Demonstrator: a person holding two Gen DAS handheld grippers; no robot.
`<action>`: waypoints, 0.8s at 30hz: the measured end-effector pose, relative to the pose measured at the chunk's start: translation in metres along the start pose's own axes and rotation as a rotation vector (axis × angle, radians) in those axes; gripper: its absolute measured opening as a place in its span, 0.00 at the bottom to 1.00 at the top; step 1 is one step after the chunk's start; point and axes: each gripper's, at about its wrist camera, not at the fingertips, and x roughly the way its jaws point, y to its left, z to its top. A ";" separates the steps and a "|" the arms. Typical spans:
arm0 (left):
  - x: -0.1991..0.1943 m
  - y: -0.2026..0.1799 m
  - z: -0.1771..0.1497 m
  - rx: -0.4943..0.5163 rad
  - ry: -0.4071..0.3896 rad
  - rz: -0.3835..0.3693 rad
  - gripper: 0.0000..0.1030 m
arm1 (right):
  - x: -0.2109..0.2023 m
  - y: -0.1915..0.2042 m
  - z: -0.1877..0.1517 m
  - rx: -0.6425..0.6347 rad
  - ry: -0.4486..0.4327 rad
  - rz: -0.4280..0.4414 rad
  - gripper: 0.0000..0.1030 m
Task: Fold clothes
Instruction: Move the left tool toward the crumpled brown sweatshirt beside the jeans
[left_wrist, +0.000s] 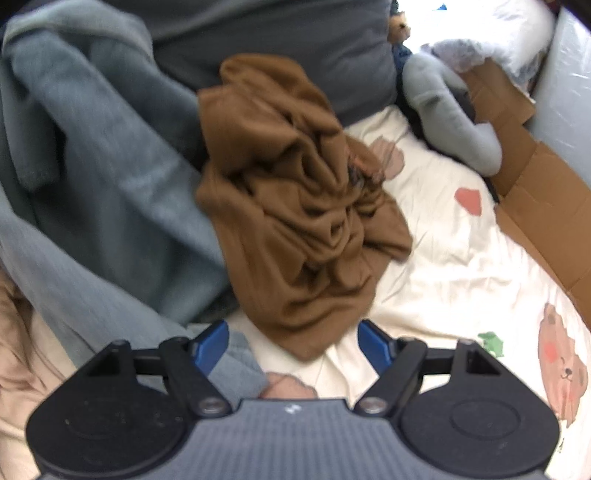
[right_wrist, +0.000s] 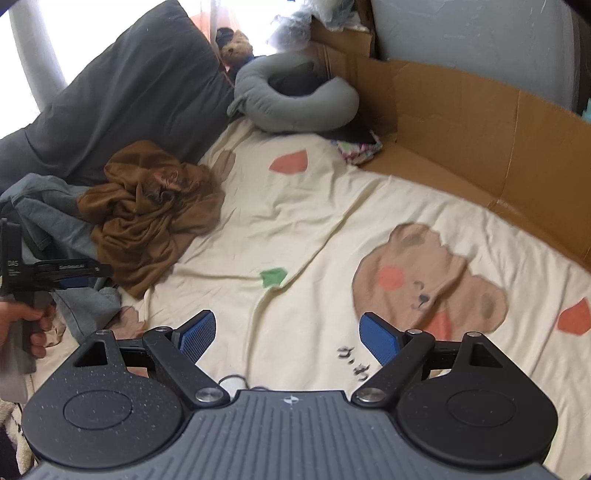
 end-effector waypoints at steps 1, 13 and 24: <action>0.005 -0.001 -0.001 0.001 0.011 0.001 0.76 | 0.004 0.002 -0.003 0.002 0.009 0.001 0.86; 0.047 -0.010 -0.001 -0.006 0.040 -0.010 0.77 | 0.031 0.004 -0.028 0.011 0.101 0.014 0.86; 0.079 -0.016 -0.008 -0.062 0.066 -0.040 0.84 | 0.047 0.010 -0.032 -0.015 0.130 0.021 0.86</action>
